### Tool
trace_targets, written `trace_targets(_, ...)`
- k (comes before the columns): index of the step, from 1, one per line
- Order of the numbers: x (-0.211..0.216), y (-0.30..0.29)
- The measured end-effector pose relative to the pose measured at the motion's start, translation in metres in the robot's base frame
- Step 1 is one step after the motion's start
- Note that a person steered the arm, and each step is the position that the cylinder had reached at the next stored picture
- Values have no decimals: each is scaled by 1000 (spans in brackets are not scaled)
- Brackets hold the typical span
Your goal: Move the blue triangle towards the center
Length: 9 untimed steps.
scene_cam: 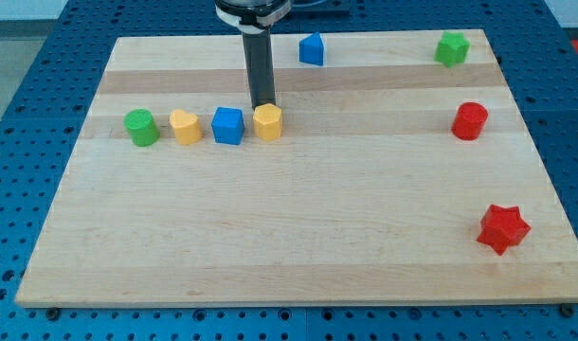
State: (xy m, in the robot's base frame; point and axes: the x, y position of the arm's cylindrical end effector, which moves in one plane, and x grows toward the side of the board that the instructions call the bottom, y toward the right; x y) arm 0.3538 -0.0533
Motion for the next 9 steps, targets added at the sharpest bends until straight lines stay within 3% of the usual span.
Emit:
trace_targets(3, 3, 0)
trace_targets(7, -117, -5)
trace_targets(9, -155, 56)
